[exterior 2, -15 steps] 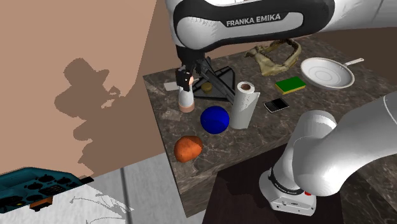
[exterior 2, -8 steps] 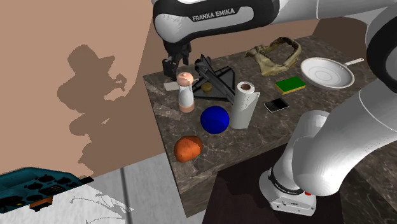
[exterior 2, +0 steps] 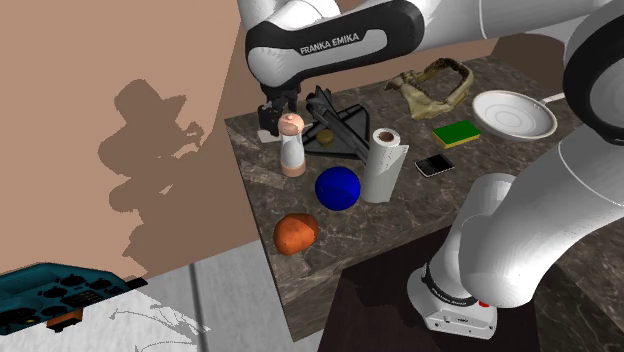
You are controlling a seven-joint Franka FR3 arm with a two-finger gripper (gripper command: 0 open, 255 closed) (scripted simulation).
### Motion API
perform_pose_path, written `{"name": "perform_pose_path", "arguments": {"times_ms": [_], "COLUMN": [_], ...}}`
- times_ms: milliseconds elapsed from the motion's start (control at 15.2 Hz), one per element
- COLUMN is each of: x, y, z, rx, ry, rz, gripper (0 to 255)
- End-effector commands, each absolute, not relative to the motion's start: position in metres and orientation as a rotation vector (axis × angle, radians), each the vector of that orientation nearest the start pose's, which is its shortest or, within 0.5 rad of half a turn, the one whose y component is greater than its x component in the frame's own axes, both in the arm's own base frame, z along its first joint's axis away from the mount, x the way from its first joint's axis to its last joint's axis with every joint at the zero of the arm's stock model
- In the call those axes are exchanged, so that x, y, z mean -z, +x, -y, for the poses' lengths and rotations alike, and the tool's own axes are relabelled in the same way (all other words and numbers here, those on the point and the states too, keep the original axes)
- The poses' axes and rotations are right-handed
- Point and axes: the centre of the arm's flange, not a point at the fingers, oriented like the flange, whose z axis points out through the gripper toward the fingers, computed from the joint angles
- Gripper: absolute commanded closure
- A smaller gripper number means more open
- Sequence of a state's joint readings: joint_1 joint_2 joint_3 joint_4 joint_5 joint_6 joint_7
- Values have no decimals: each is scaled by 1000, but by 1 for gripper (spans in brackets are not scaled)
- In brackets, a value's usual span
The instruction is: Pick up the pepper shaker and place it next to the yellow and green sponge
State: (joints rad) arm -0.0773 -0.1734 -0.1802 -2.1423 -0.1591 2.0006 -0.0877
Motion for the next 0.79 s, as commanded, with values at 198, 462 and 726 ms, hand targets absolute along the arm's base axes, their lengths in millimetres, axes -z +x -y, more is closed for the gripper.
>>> {"name": "perform_pose_path", "arguments": {"times_ms": [198,462,726], "x": [-478,-478,-478], "y": [485,485,485], "z": [141,141,141], "rx": [17,17,17], "ry": [-3255,-3255,-3255], "rz": [-168,-168,-168], "gripper": [0,255,255]}}
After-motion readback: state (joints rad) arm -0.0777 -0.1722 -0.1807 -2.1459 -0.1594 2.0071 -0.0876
